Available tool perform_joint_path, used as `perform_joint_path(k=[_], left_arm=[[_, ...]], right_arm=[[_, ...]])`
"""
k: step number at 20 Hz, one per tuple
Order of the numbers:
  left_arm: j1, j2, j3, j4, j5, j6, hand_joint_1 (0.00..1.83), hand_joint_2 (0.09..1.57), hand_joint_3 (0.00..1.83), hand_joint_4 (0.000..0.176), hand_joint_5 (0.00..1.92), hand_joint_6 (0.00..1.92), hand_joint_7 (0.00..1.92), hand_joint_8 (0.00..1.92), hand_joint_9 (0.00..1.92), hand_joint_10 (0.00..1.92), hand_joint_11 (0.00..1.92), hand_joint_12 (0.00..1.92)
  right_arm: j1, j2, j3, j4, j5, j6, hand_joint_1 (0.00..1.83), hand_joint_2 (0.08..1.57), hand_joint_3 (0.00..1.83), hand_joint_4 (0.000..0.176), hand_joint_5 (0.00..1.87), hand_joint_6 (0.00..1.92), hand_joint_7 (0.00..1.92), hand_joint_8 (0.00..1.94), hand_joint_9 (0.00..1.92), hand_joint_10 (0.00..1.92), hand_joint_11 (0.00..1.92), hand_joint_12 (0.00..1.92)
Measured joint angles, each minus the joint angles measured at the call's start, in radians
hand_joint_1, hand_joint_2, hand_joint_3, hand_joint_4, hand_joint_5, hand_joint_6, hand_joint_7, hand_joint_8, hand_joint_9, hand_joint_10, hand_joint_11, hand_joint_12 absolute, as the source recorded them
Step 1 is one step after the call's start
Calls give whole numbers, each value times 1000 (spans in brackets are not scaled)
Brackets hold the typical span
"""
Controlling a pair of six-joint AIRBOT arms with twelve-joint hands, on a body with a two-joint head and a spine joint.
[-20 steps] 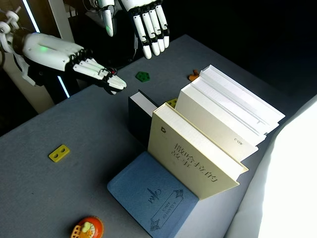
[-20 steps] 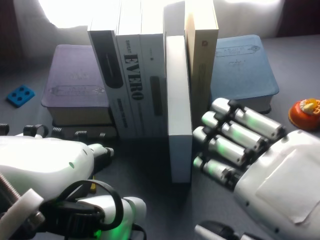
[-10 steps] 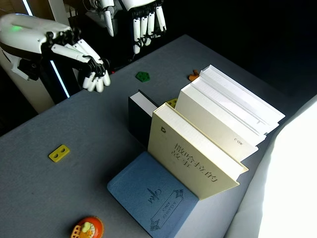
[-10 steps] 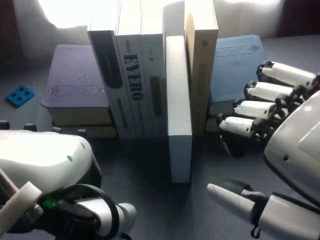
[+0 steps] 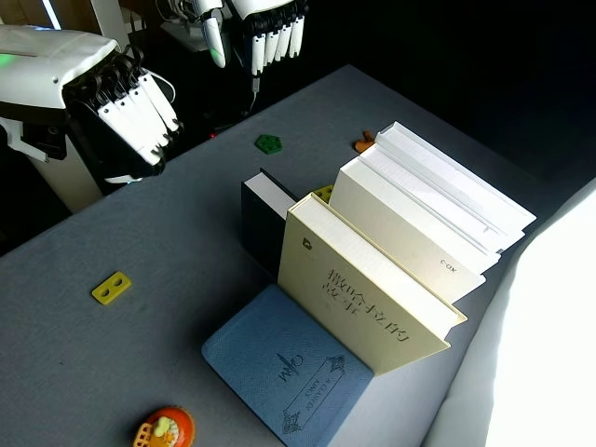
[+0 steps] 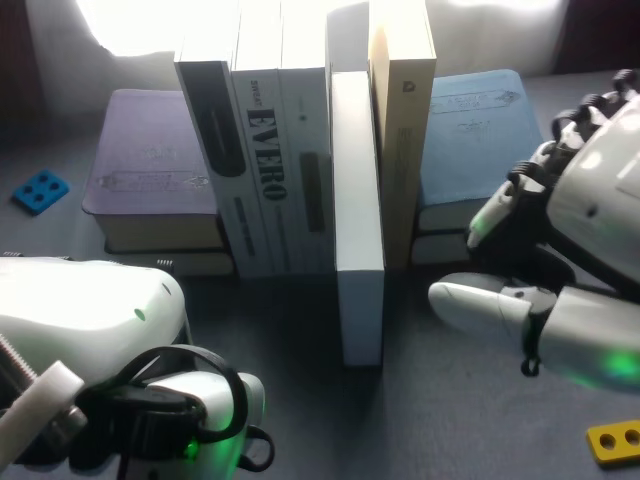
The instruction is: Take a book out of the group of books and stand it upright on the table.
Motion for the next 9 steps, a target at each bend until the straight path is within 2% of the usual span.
perform_joint_path(k=[3,6,7,8,9], left_arm=[[0,0,0,0,-1,0,266,1522,0,0,939,1910,1159,1909,1137,1921,1052,1921],[0,0,0,0,1,0,217,1537,1,0,956,1905,1155,1917,1127,1921,1055,1921],[0,0,0,0,2,0,311,1521,0,0,952,1857,1152,1871,1120,1921,1060,1921],[0,0,0,0,0,0,417,1518,0,0,904,1882,1146,1888,1122,1921,1057,1921],[0,0,0,0,-2,0,417,1518,0,0,904,1882,1146,1888,1122,1921,1057,1921]], right_arm=[[89,0,50,-5,-182,121,0,1341,5,176,1191,1833,1297,1871,1294,1921,1142,1921],[93,-21,52,-7,-233,131,0,1334,0,176,1176,1891,1292,1929,1320,1921,1201,1921],[95,-28,51,-10,-233,134,0,1338,2,176,1162,1902,1289,1939,1330,1921,1222,1921],[97,-32,51,-11,-233,135,0,1339,2,176,1157,1904,1276,1938,1312,1921,1152,1921],[97,-37,52,-16,-231,135,0,1339,2,176,1157,1904,1276,1938,1312,1921,1152,1921]])
